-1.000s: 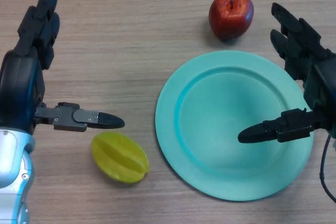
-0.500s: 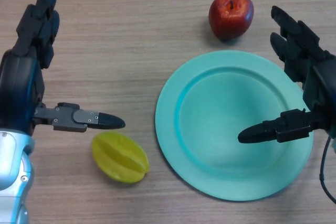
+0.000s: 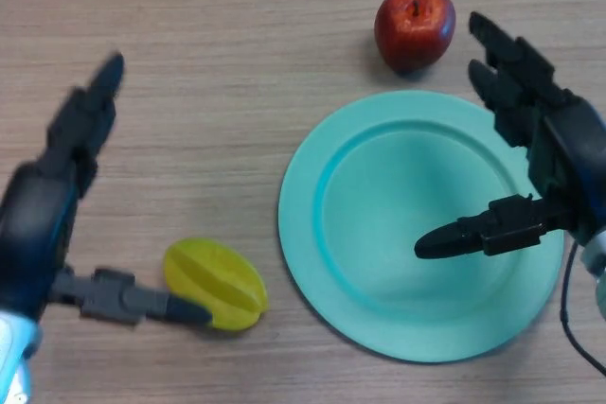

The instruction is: Pick up the yellow starfruit and place it on the plate

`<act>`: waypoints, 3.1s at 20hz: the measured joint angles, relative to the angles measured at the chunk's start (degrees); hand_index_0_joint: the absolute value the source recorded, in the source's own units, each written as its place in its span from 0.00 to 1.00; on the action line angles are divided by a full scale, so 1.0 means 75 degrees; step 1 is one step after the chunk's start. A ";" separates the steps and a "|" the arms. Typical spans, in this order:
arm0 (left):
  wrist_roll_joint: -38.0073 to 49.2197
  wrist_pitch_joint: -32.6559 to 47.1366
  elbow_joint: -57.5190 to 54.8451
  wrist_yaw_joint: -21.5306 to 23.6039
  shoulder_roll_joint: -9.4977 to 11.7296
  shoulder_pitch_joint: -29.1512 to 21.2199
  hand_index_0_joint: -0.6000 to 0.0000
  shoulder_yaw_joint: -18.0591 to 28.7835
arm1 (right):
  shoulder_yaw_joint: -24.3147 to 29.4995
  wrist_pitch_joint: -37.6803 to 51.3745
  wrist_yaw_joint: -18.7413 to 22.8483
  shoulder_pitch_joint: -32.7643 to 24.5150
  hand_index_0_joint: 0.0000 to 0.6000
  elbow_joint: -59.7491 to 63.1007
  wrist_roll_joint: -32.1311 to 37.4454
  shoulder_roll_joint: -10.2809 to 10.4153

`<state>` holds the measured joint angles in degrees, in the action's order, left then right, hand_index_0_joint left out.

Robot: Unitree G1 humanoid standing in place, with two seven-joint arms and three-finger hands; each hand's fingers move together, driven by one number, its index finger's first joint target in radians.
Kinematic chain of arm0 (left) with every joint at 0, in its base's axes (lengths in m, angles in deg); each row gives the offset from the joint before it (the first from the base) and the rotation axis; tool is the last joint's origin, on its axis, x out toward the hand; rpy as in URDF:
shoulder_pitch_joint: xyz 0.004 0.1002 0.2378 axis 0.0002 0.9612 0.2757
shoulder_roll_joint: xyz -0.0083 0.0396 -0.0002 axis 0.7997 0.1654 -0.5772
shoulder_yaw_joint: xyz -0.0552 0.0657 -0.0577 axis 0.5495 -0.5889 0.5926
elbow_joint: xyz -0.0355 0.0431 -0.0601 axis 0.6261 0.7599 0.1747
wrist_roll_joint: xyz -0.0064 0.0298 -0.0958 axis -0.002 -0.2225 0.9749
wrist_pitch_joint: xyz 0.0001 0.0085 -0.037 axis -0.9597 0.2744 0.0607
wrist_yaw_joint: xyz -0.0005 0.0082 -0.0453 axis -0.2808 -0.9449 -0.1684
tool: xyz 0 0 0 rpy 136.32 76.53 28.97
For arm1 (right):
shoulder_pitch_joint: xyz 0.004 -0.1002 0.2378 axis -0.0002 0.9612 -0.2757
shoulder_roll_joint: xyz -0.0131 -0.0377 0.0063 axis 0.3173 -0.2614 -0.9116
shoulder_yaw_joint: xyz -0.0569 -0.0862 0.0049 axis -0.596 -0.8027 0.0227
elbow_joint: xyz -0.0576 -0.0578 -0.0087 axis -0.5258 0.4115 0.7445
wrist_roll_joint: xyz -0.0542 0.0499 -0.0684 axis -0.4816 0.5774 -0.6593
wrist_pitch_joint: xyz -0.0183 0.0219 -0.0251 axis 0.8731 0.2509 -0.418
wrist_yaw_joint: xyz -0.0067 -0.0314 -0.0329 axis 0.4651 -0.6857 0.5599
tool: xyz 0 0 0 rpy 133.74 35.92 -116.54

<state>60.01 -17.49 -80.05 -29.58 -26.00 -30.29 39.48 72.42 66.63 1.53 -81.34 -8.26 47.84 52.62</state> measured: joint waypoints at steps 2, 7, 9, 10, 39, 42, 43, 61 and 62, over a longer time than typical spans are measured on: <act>-0.1292 0.0530 0.0154 -0.0545 -0.0009 0.0288 1.00 -0.0009 | -0.0002 0.0000 0.0000 -0.0018 0.00 0.0064 0.0000 0.0040; -0.3516 0.2771 0.1351 -0.0643 -0.0027 0.0412 1.00 -0.0215 | 0.0001 0.0000 0.0000 -0.0032 0.00 0.0074 0.0003 0.0045; -0.4238 0.2904 0.1856 -0.0595 -0.0013 0.0286 1.00 -0.0485 | 0.0008 0.0000 0.0000 -0.0036 0.00 0.0072 0.0002 0.0044; -0.4365 0.2971 0.1983 -0.0506 0.0017 0.0209 1.00 -0.0529 | 0.0005 0.0000 0.0000 -0.0037 0.00 0.0072 0.0001 0.0044; -0.5945 0.3805 0.1450 -0.1404 0.0264 -0.0665 0.00 -0.1241 | 0.0006 -0.0301 0.0041 -0.0115 0.00 -0.0379 0.0100 0.0107; -0.7593 0.4811 0.2287 -0.0203 0.0144 -0.1373 0.00 -0.1776 | 0.0012 -0.0380 0.0052 -0.0107 0.00 -0.0566 0.0101 0.0107; -0.7648 0.4845 0.2722 0.0447 0.0018 -0.1801 0.00 -0.2043 | 0.0012 -0.0529 0.0094 -0.0064 0.00 -0.0730 0.0109 0.0114; -0.5687 0.3013 0.4339 0.0829 -0.0362 -0.3404 0.75 -0.4236 | 0.0343 -0.0932 0.0168 0.0114 0.00 -0.1415 0.0554 -0.0053; -0.5690 0.3007 0.4339 0.0829 -0.0361 -0.3403 0.92 -0.4231 | 0.0343 -0.0932 0.0168 0.0114 0.00 -0.1414 0.0553 -0.0052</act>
<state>17.33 5.06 -47.50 -23.36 -28.70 -55.81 7.74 74.99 59.64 2.79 -80.48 -18.87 51.99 52.22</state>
